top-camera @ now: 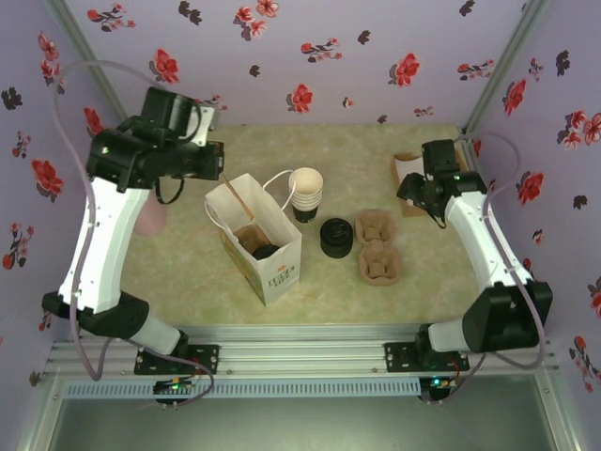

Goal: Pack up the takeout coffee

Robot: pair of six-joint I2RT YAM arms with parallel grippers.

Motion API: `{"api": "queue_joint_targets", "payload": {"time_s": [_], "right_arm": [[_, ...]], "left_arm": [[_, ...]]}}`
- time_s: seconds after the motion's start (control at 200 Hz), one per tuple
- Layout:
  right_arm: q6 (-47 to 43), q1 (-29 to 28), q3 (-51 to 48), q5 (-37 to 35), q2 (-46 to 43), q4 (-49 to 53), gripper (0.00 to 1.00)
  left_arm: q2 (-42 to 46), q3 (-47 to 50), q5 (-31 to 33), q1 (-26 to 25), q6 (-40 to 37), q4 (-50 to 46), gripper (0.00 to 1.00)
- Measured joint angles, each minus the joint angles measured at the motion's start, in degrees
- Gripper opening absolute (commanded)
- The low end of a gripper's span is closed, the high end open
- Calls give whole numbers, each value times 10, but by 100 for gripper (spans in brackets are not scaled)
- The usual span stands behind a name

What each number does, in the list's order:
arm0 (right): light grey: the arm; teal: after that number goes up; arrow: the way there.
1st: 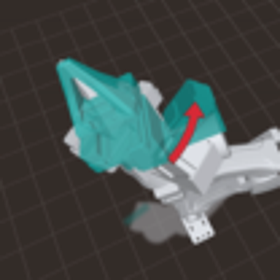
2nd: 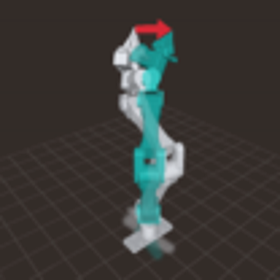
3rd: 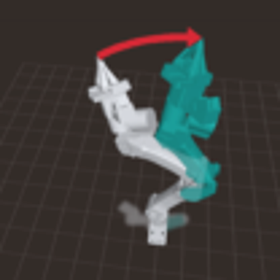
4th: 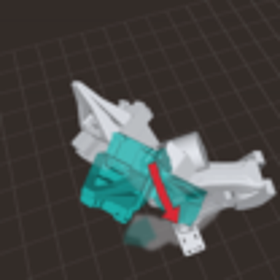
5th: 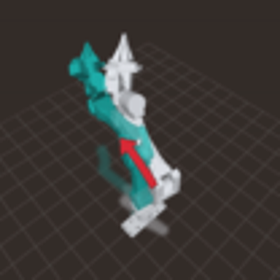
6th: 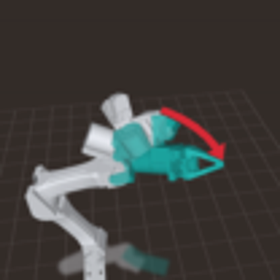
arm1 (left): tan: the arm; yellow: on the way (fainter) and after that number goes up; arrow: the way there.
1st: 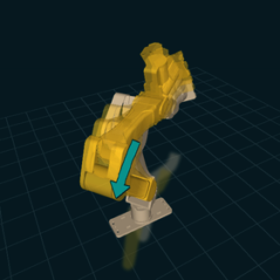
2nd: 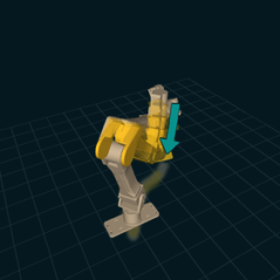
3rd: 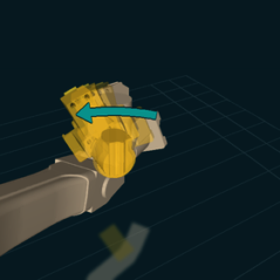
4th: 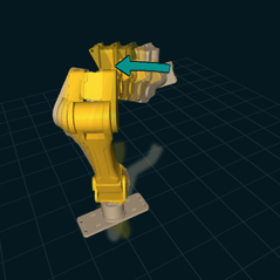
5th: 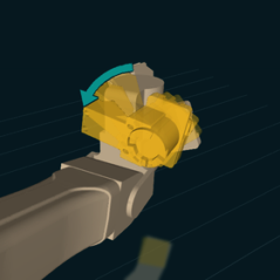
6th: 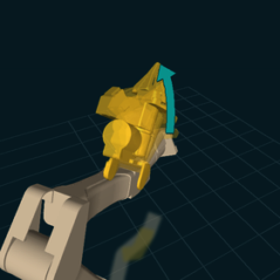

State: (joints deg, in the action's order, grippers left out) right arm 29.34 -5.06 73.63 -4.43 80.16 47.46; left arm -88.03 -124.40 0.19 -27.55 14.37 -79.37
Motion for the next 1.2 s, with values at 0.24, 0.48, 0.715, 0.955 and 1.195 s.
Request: {"api": "queue_joint_targets", "payload": {"time_s": [0.24, 0.48, 0.715, 0.955, 1.195], "right_arm": [[-10, 72, 83, 9, 122, -15, 60], [-37, 78, 199, 4, 281, -22, 56], [-64, 78, 269, -18, 370, -13, 58], [-74, 88, 285, -18, 414, -10, 60], [-81, 100, 300, -2, 449, -9, 60]], "left_arm": [[-25, 43, 48, -34, -9, 11, 9], [-31, 97, 46, -38, -19, 52, 60], [-22, 106, 31, -40, -10, 113, 99], [101, 196, 70, -32, 10, 191, 99], [269, 321, 135, -10, 54, 247, 99]]}}
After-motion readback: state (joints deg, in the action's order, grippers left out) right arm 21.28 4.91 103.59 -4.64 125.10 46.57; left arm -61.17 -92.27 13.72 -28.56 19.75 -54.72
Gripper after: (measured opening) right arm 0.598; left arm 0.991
